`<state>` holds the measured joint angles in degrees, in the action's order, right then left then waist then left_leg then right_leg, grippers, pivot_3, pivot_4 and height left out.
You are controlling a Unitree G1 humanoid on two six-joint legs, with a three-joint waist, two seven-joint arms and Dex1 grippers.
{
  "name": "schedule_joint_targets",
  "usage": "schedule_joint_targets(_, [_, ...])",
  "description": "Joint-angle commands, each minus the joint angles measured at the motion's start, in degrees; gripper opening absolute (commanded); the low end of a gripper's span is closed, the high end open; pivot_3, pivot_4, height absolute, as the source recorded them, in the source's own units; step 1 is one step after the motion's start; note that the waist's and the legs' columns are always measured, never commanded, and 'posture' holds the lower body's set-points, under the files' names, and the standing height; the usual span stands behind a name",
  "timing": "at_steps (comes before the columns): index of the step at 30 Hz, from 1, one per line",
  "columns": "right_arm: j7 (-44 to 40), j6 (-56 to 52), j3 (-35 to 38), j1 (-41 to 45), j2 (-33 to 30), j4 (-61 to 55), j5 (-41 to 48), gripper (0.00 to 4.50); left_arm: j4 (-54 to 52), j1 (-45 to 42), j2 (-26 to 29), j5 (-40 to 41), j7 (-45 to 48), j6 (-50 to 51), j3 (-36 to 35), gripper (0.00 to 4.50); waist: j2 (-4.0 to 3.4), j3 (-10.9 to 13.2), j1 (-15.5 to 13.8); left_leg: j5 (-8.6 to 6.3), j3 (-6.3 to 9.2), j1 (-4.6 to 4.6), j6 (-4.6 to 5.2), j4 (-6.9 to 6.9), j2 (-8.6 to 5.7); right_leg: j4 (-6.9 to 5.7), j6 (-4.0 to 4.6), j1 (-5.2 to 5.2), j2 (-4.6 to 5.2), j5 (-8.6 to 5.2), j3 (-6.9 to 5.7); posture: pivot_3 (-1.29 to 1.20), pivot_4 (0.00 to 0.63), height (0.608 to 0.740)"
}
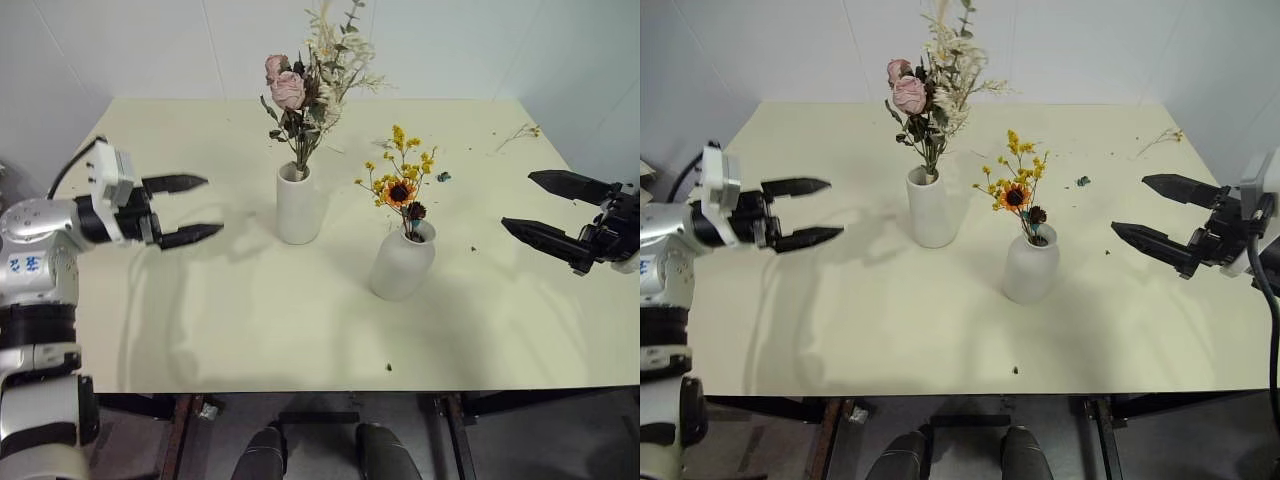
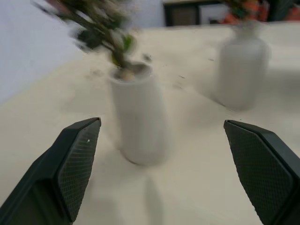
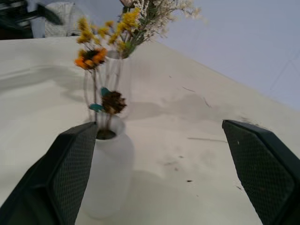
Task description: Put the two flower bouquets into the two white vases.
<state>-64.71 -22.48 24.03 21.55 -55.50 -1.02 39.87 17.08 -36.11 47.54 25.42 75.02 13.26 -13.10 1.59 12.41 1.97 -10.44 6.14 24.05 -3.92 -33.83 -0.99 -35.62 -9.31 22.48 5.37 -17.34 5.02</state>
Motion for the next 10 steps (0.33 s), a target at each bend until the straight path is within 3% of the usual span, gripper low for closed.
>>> schedule_joint_targets(1, [-4.39, 5.38, -2.79, 3.69, -1.06, 7.56, -4.41, 4.50, -9.73, 4.24, 2.61, 4.13, -0.90, 5.84, -2.76, 4.49, 0.00, 0.00, -0.01, 0.01, 0.00, 0.00, 0.00, -0.01, 0.02, -0.01, 0.02, 0.00, -0.01, 0.00, -0.01, 0.00, 0.150, 0.740])
schedule_joint_targets(10, [-10.40, 15.42, -10.09, 14.44, 1.86, 26.00, -12.85, 4.50, -19.00, 11.04, 2.76, 6.36, -7.35, 9.30, -6.35, 4.49, -0.01, 0.00, 0.01, 0.02, -0.16, 0.01, 0.00, 0.02, 0.09, 0.07, 0.07, 0.03, 0.01, 0.00, 0.01, 0.00, 0.150, 0.740])
